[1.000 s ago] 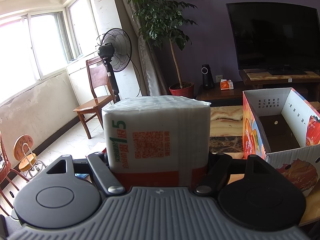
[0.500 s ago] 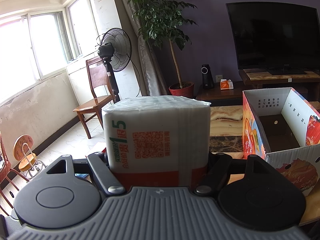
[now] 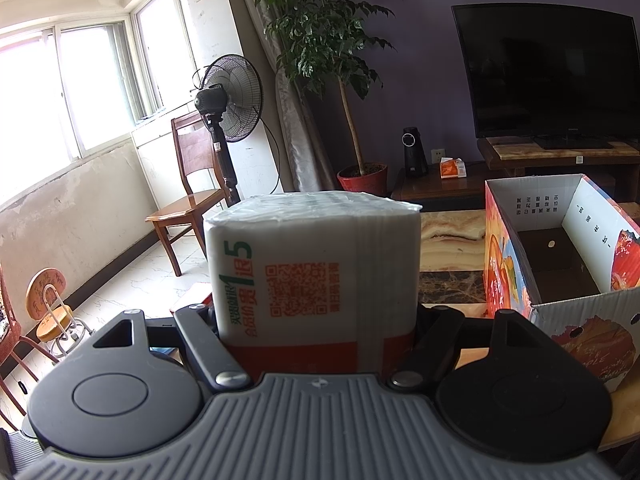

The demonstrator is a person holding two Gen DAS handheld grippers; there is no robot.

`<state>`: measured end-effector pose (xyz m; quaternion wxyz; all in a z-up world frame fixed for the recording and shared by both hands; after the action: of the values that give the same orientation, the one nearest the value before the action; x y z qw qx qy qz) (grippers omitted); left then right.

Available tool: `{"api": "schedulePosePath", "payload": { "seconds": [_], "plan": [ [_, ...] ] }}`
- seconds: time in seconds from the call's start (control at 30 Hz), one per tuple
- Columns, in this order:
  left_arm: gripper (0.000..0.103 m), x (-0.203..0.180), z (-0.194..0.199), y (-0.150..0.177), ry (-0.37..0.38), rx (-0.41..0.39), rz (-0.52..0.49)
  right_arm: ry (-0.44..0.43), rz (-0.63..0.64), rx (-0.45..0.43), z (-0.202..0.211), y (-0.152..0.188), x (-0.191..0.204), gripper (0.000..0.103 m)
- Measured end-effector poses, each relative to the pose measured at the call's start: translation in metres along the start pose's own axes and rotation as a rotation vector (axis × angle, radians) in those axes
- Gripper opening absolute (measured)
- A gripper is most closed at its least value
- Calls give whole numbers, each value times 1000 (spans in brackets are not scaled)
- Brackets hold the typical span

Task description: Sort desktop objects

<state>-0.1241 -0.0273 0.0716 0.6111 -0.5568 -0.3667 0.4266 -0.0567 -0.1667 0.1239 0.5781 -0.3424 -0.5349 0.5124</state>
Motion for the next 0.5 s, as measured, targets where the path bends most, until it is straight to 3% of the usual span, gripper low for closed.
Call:
{"api": "schedulePosePath", "payload": {
  "seconds": [0.5],
  "plan": [
    [102,1,-1,-1,1,-1,-1,0,-1,0,1,0,-1,77]
  ]
}}
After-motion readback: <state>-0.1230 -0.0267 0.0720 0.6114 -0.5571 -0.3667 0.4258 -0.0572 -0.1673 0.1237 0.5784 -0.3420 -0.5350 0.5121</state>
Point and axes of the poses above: each gripper's, at about its wrist camera, not at the fingertips, and z roughly against the way its jaws point, x to its left, y to its underside, the point moved 10 cm from there along -z, roughly the way its jaws point, and after that the axes turned 13 degrees about -x, right-handed, at the moved point
